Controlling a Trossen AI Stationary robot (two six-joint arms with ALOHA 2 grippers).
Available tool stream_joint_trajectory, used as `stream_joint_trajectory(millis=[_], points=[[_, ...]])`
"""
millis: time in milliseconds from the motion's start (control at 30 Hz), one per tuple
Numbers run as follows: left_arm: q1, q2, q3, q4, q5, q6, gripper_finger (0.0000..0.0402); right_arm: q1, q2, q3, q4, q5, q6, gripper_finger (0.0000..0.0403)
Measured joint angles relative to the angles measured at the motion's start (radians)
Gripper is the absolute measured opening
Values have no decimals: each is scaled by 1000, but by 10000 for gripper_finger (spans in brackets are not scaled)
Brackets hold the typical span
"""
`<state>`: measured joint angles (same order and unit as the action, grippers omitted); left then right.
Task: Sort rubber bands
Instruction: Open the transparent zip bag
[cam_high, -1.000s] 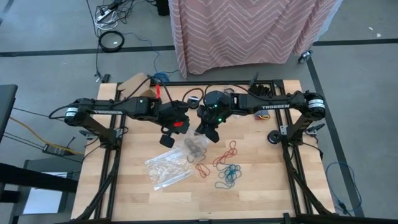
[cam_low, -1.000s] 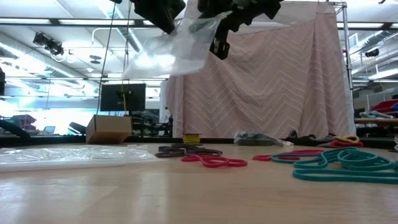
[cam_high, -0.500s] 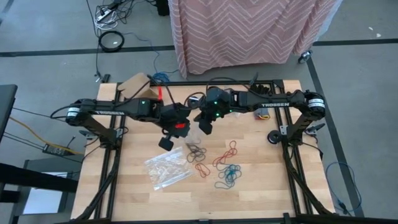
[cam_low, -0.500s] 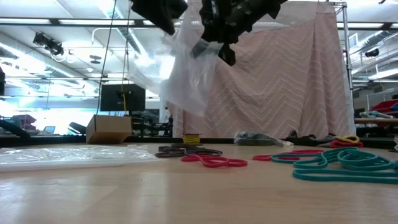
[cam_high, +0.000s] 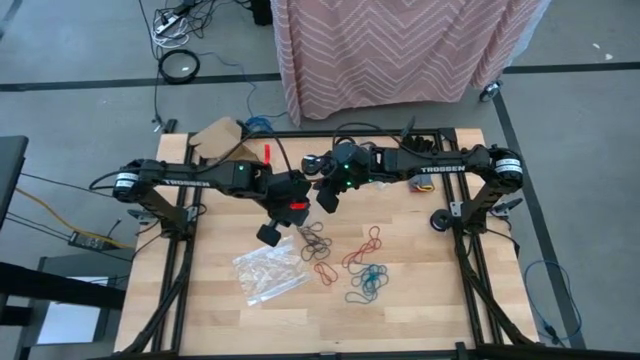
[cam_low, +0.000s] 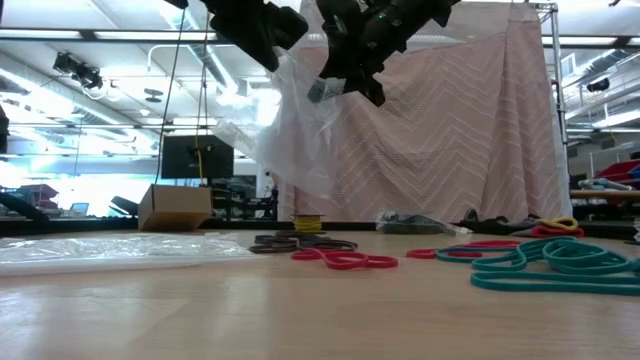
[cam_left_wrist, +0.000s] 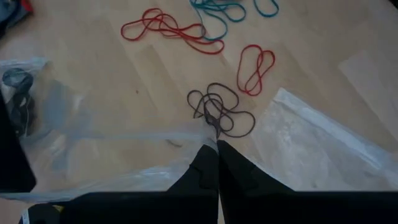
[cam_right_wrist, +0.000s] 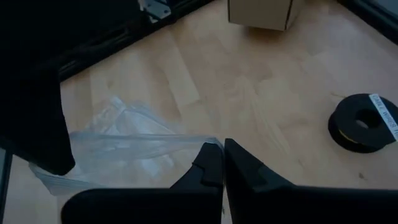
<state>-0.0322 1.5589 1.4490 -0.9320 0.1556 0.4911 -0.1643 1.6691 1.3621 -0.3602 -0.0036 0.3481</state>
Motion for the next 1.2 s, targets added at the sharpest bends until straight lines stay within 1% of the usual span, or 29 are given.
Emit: stream_joint_trajectory(millis=[133,267,400,567,733,900,1200], points=[[0,0,0,-2,0,-1,0,-5,0,0,5,-20,-5,0],[-1,0,0,-11,-57,-2,4,-3,0,0,4,-33,-9,0],[4,0,0,-12,-78,-13,21,1,0,0,4,-35,-17,0],[26,0,0,-10,-83,-80,42,0,0,0,4,-46,-28,0],[60,0,0,-6,-33,-154,74,1,0,-1,14,-85,-36,0],[99,0,0,-5,9,-215,116,5,0,-1,22,-112,-44,0],[177,-1,0,-2,158,-317,197,7,0,-1,22,-113,-54,0]])
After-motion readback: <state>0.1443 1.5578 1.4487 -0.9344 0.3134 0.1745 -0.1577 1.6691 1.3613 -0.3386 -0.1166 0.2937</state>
